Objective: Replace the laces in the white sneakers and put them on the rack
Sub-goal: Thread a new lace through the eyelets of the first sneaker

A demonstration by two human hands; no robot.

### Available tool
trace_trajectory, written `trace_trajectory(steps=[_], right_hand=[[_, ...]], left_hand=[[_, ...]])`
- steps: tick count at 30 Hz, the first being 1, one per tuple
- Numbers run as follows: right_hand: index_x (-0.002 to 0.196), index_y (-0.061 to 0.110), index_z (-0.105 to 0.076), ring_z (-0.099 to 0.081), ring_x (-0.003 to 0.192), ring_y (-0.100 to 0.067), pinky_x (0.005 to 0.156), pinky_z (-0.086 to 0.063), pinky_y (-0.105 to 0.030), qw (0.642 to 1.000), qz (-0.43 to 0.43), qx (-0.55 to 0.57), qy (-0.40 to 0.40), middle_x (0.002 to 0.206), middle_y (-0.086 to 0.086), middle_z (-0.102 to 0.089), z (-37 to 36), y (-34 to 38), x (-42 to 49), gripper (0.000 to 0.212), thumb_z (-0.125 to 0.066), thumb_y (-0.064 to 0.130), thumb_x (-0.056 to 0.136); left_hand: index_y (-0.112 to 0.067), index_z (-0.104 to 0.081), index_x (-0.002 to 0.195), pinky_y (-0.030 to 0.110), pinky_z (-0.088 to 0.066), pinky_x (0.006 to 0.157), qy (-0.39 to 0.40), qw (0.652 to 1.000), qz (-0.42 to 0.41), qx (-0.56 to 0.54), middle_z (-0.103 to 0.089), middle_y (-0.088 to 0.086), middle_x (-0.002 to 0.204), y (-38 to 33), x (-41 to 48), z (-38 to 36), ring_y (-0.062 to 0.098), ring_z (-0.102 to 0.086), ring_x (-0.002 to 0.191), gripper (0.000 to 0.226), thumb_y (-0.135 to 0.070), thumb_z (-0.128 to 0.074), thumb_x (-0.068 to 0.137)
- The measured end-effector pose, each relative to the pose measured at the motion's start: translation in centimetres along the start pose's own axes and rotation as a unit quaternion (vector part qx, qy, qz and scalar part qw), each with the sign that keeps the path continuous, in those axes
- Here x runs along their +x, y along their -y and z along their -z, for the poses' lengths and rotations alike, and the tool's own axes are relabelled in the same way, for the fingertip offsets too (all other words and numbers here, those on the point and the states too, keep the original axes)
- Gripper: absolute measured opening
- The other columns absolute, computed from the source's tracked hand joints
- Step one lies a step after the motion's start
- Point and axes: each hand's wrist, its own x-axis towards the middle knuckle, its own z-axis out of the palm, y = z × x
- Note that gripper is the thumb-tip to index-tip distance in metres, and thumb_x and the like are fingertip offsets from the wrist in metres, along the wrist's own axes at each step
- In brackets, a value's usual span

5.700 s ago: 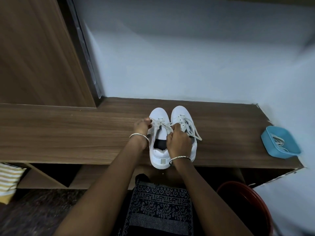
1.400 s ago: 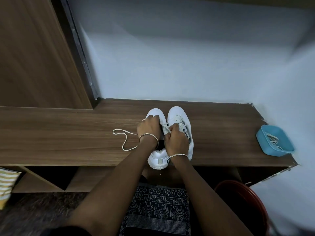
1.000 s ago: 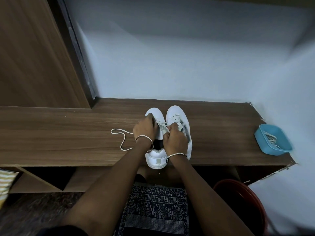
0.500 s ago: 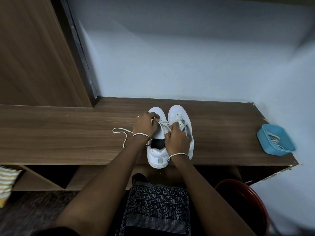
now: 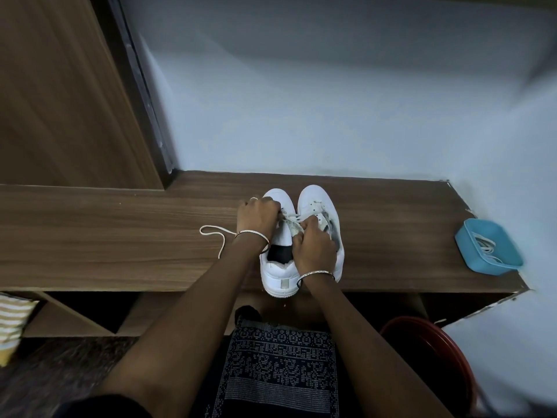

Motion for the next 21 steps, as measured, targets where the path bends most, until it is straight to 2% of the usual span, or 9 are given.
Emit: trace_trajectory(steps=[3, 5, 8, 10, 13, 15, 17, 21], right_hand=[[0.114, 0.01, -0.053, -0.066, 0.092, -0.035, 0.07, -0.045, -0.036, 1.0, 0.002, 0.0, -0.003, 0.096, -0.013, -0.071, 0.1, 0.0, 0.0, 0.021, -0.05, 0.017, 0.095], [0.114, 0.009, -0.053, -0.066, 0.091, -0.035, 0.068, -0.045, -0.035, 1.0, 0.007, -0.001, 0.0, 0.095, -0.012, -0.071, 0.1, -0.1, -0.1, 0.021, -0.051, 0.017, 0.095], [0.114, 0.009, -0.053, -0.067, 0.089, -0.035, 0.068, -0.047, -0.037, 1.0, 0.016, 0.002, -0.003, 0.094, -0.012, -0.071, 0.2, -0.1, -0.2, 0.021, -0.051, 0.016, 0.094], [0.115, 0.008, -0.053, -0.067, 0.089, -0.034, 0.069, -0.048, -0.037, 1.0, 0.016, 0.0, -0.004, 0.095, -0.012, -0.071, 0.2, -0.1, -0.2, 0.022, -0.051, 0.016, 0.095], [0.117, 0.009, -0.053, -0.067, 0.091, -0.034, 0.07, -0.047, -0.036, 1.0, 0.015, -0.007, -0.001, 0.097, -0.012, -0.071, 0.3, 0.0, -0.3, 0.024, -0.051, 0.017, 0.095], [0.117, 0.009, -0.053, -0.067, 0.091, -0.034, 0.069, -0.045, -0.035, 1.0, 0.015, -0.008, 0.0, 0.096, -0.012, -0.071, 0.3, 0.1, -0.3, 0.023, -0.05, 0.017, 0.095], [0.116, 0.009, -0.053, -0.066, 0.091, -0.034, 0.069, -0.045, -0.036, 1.0, 0.013, -0.01, 0.0, 0.096, -0.012, -0.071, 0.4, 0.2, -0.3, 0.022, -0.05, 0.017, 0.096], [0.113, 0.008, -0.054, -0.066, 0.088, -0.035, 0.067, -0.046, -0.038, 1.0, 0.011, 0.001, -0.006, 0.094, -0.013, -0.071, 0.3, 0.3, -0.3, 0.02, -0.051, 0.016, 0.095]], left_hand=[[-0.016, -0.062, 0.112, 0.039, -0.04, 0.091, 0.017, 1.0, 0.005, -0.014, -0.062, 0.006, 0.118, 0.2, 0.1, -0.3, 0.032, -0.059, 0.109, 0.022, -0.025, -0.053, 0.094], [-0.013, -0.058, 0.114, 0.041, -0.042, 0.091, 0.025, 0.993, 0.066, -0.094, -0.06, 0.009, 0.12, 1.2, 0.0, -0.8, 0.036, -0.059, 0.11, 0.022, -0.024, -0.052, 0.095], [-0.017, -0.057, 0.094, 0.04, -0.042, 0.078, 0.009, 0.967, 0.133, -0.217, -0.065, 0.012, 0.108, 2.7, -0.5, -1.5, 0.039, -0.06, 0.101, 0.007, -0.021, -0.052, 0.096], [-0.023, -0.053, 0.08, 0.036, -0.039, 0.067, -0.015, 0.954, 0.134, -0.268, -0.068, 0.013, 0.092, 3.0, -0.8, -1.1, 0.04, -0.061, 0.09, 0.015, -0.024, -0.055, 0.095], [-0.025, -0.069, 0.083, 0.034, -0.047, 0.068, -0.01, 0.944, 0.091, -0.317, -0.071, 0.003, 0.085, 2.7, -0.6, -0.6, 0.03, -0.065, 0.084, 0.012, -0.029, -0.061, 0.091], [-0.031, -0.074, 0.089, 0.037, -0.052, 0.077, 0.015, 0.954, 0.056, -0.293, -0.073, -0.003, 0.091, 2.2, -0.3, -0.3, 0.026, -0.065, 0.092, 0.012, -0.038, -0.065, 0.088], [-0.033, -0.075, 0.093, 0.037, -0.049, 0.082, 0.017, 0.972, 0.041, -0.23, -0.072, -0.002, 0.097, 1.7, -0.2, 0.0, 0.026, -0.062, 0.1, 0.017, -0.046, -0.067, 0.086], [-0.026, -0.072, 0.103, 0.038, -0.042, 0.089, 0.011, 0.993, 0.037, -0.115, -0.068, 0.005, 0.108, 0.7, 0.0, 0.1, 0.029, -0.059, 0.109, 0.024, -0.044, -0.06, 0.093]])
